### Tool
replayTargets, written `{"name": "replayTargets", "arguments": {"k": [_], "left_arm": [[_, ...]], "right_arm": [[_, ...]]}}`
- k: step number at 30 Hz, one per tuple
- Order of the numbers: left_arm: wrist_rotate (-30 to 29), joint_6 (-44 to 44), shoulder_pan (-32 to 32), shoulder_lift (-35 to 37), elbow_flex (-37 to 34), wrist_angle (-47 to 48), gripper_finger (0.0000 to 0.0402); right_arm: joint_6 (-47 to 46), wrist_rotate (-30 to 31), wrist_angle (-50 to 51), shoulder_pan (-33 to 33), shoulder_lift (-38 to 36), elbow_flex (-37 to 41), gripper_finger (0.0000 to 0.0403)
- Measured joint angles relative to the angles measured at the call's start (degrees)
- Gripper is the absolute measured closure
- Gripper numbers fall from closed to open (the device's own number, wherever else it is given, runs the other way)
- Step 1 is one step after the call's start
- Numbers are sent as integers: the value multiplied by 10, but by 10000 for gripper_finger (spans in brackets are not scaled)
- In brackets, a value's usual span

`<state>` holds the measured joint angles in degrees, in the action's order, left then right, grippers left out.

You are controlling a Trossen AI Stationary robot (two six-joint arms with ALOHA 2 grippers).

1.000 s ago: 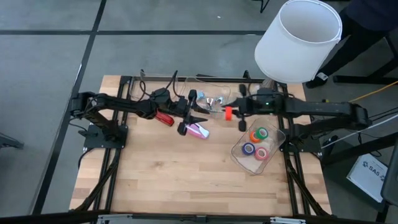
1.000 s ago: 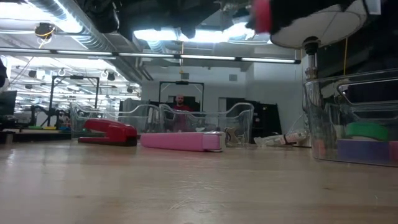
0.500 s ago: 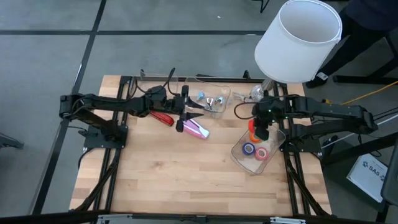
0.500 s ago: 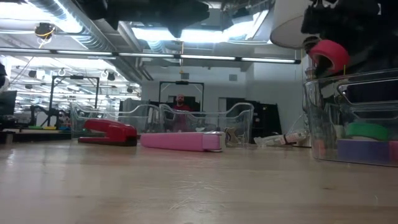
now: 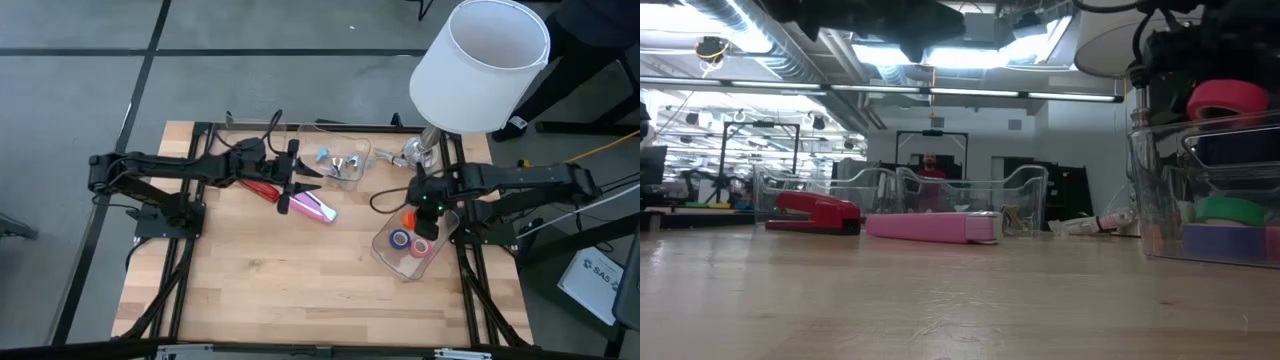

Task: Pick and place Stapler, Stapler remover, tape
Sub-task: Put the red tape into the bottom transparent bin, then put the red stapler into the top left transparent bin

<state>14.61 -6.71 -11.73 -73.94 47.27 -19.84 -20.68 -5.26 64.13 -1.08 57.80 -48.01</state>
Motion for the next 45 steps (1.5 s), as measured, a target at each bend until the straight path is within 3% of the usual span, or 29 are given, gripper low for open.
{"name": "replayTargets", "arguments": {"k": [7,13,26,40,45], "left_arm": [[-2,0,0,17,0,23,274],[-35,-1,0,34,0,46,274],[-37,0,0,45,0,53,274],[-37,-1,0,45,0,65,274],[-37,0,0,45,0,66,274]], "right_arm": [[-43,0,4,-33,7,0,332],[-50,1,5,-37,7,0,281],[-34,5,5,-37,7,0,166],[-101,20,-4,-37,7,0,163],[-89,129,-23,-72,-30,1,163]]}}
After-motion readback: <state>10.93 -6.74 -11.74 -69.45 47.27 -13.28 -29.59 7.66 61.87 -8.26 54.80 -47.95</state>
